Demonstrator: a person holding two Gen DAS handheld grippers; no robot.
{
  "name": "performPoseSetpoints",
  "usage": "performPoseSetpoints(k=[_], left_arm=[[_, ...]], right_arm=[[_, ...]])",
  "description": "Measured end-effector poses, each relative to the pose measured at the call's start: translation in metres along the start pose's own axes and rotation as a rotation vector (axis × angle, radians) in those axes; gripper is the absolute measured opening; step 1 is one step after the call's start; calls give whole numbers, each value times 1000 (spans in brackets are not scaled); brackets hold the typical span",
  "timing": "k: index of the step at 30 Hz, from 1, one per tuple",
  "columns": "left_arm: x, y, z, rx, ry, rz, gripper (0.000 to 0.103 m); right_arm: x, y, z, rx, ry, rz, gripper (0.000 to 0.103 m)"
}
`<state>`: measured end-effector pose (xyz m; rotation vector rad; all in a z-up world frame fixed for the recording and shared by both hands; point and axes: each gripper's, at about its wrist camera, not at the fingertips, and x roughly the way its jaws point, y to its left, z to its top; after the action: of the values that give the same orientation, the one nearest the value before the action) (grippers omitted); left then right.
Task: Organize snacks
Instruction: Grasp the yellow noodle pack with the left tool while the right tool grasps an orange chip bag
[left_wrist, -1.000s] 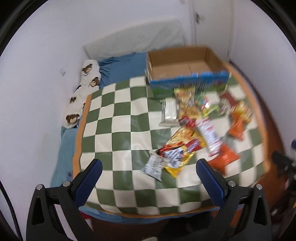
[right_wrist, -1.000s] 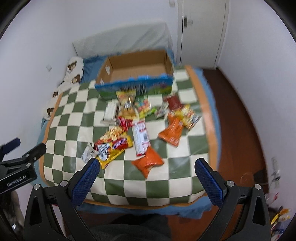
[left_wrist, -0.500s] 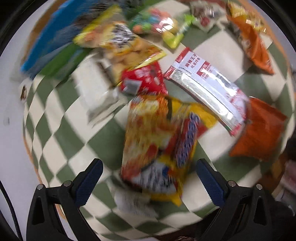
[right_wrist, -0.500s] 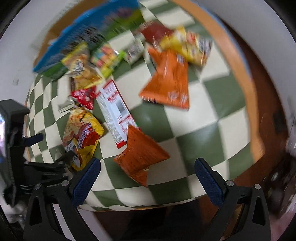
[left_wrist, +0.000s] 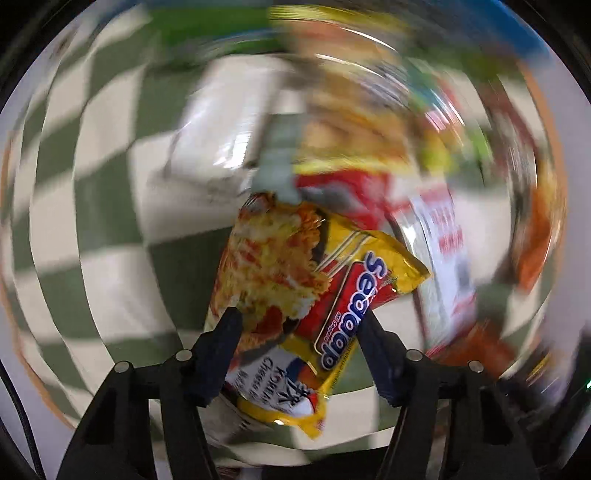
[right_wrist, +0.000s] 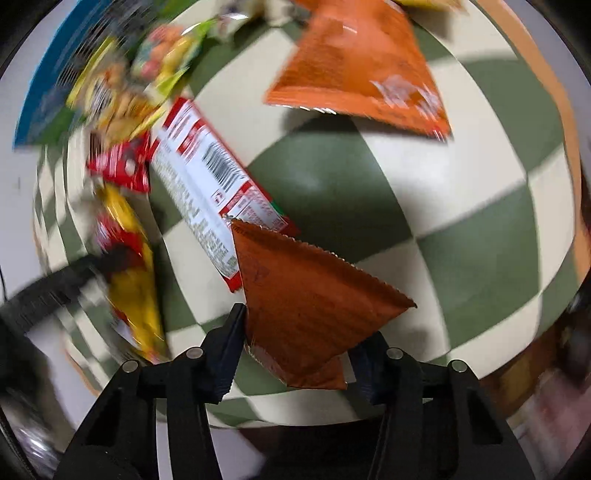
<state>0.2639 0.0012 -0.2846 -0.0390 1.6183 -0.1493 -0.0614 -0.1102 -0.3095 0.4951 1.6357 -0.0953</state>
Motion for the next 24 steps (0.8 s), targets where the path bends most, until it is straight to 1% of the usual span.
performPoseSetpoints(k=[1,2,3,4,5,6,7,8,9,10,11,12,13,15,16,17,18,20,21,22,23,24], left_arm=[[-3,10,2,-50,-2,-30,62],[-7,17,2,-65,-6,-36,62],[-9,20,2,-61,-17,-27,62],[-12,19,1,-24,-37,-1,62],[-15,14,1,47,-46,33,62],[-13,4,-2,155,-36,83,63],[-11,-2,-4,216,-24,119,63],[-10,-6,-8,281,-14,157,65],[-10,-8,-10,318,-5,169,72],[-8,-10,-13,351,16,185,76],[-1,-12,-15,360,29,193,78],[0,-8,-14,353,41,185,84],[5,-4,-9,335,57,171,88],[8,13,-3,293,89,123,88],[4,29,-2,256,99,94,87],[-1,43,-1,215,95,61,86],[-2,48,-2,189,85,44,86],[-9,55,-4,151,38,45,84],[-18,58,-9,144,20,54,83],[-27,59,-12,134,-7,65,80],[-32,53,-31,125,-24,68,80],[-44,52,-39,114,-41,66,80]], right_arm=[[-2,4,2,-56,-1,-33,54],[-4,7,4,-93,-2,-62,54],[-6,11,7,-135,1,-98,54],[-8,16,12,-174,3,-128,54],[-11,23,17,-221,4,-165,54],[-12,29,22,-264,14,-199,54],[-13,32,25,-286,21,-216,54],[-14,34,28,-293,24,-219,54],[-16,34,32,-288,28,-205,56],[-17,33,34,-275,35,-188,62],[-20,31,36,-245,36,-156,66],[-24,28,41,-213,33,-118,74],[-26,26,42,-191,33,-98,75],[-25,18,40,-138,31,-77,75],[-25,13,40,-112,30,-68,75],[-25,9,39,-80,28,-54,75],[-24,6,38,-57,26,-46,75],[-24,-3,34,-17,8,-35,74],[-25,-6,33,-2,-11,-34,68],[-26,-12,29,5,-30,-42,59],[-28,-13,29,10,-41,-50,56],[-29,-21,29,20,-53,-44,54]])
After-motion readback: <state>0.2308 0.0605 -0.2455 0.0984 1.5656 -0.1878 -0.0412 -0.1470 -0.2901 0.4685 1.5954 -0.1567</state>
